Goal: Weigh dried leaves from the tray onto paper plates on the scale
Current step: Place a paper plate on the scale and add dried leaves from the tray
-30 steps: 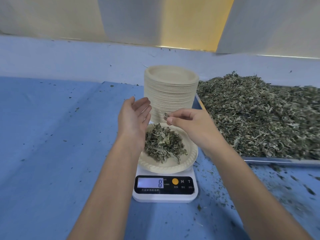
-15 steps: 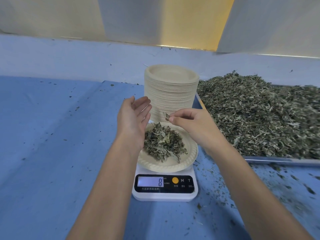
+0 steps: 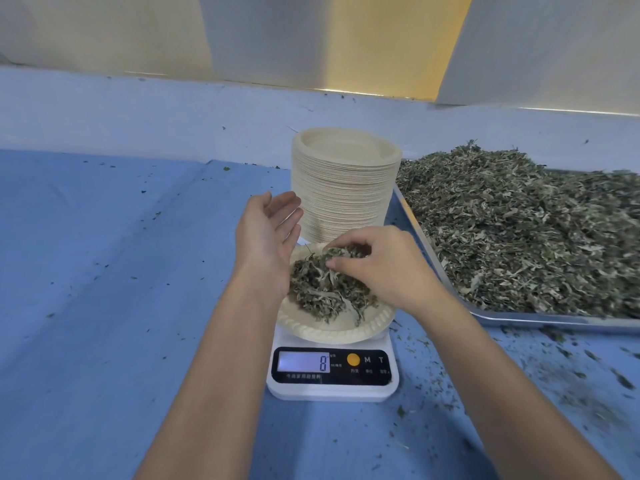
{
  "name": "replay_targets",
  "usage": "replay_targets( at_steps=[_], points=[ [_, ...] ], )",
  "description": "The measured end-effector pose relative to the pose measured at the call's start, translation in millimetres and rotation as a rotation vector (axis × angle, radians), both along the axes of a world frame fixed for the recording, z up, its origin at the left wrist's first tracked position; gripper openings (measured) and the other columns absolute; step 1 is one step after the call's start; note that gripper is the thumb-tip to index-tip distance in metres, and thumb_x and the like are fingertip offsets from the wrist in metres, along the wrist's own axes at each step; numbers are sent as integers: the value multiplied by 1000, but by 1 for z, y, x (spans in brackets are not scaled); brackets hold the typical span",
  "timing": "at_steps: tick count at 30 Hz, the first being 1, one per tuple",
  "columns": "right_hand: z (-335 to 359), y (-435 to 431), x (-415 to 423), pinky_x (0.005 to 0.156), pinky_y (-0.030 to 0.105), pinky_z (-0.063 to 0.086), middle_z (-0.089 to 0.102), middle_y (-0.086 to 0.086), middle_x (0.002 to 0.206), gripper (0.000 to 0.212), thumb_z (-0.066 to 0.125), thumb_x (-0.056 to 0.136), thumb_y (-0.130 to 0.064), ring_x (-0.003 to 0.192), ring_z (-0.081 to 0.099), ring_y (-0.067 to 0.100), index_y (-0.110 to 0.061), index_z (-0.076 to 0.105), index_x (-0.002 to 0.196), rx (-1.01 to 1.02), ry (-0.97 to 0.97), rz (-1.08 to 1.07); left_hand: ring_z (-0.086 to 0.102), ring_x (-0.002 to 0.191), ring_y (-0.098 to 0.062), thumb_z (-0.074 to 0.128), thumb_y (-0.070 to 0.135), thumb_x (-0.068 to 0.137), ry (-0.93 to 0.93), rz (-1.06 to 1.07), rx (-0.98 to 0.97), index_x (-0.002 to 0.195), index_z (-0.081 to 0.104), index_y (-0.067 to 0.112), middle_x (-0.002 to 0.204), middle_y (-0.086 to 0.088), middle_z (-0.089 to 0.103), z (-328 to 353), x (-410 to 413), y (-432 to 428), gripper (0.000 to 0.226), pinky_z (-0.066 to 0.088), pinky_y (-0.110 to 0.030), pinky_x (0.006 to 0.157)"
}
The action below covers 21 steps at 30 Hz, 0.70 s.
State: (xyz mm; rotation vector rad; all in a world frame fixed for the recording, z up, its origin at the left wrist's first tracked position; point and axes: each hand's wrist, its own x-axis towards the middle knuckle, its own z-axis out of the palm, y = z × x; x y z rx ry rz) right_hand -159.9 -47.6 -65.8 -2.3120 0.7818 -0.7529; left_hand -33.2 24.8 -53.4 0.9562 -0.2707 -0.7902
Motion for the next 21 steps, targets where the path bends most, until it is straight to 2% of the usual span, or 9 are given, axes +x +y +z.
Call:
replay_targets(
  at_steps=[2,4,6,10,13,15,18,21],
  points=[
    [3,-2,-1,51,4,36,59,-25,56,13,77,78,-29,53,52,-11,-30,74,91,72,-118,-26,61,109,-15,34,26,99,12,-5,-14,103,65,8,111,-6,67,1,0,0,36,43,-28,100],
    [5,-3,-1,66,14,48,67,-22,69,14,77,77,-28,65,58,-6,-29,74,91,176,-255,-39,61,109,-16,34,26,99,32,-15,-33,106,64,7,112,-7,67,3,0,-1,37,43,-28,99],
    [8,-3,0,76,23,51,70,-18,75,13,78,76,-24,73,62,-1,-30,73,87,258,-374,-38,60,110,-17,34,26,99,72,-35,-63,108,63,4,113,-10,66,4,-1,-2,37,43,-29,101],
    [11,0,5,69,15,48,69,-22,69,19,79,76,-18,68,60,-7,-35,69,78,283,-477,-13,57,111,-19,32,26,100,119,-124,-69,114,59,1,118,-13,63,6,-10,-5,38,42,-28,100],
    [15,3,11,69,16,49,69,-20,70,21,76,78,-15,68,61,-4,-35,70,77,254,-484,21,54,92,-16,33,30,100,119,-183,-18,114,60,4,99,-8,63,8,-19,-10,40,43,-28,84],
    [18,5,15,71,14,49,70,-18,73,19,75,79,-14,70,62,-5,-32,72,82,178,-463,10,59,79,-18,35,31,100,175,-236,-55,107,57,6,86,-7,61,11,-23,-10,34,49,-31,79],
    [19,13,20,73,5,43,72,-17,88,18,72,80,-16,83,62,-8,-23,75,96,-14,-364,-43,64,72,-20,39,36,98,258,-282,-101,105,54,10,86,-8,62,14,-25,-8,30,56,-31,65],
    [16,17,23,81,12,40,69,-11,102,28,68,84,-23,99,53,0,-30,71,111,-223,-176,-81,64,66,-19,43,37,98,366,-275,-118,99,54,9,82,-8,60,15,-25,-7,30,57,-29,51]
  ],
)
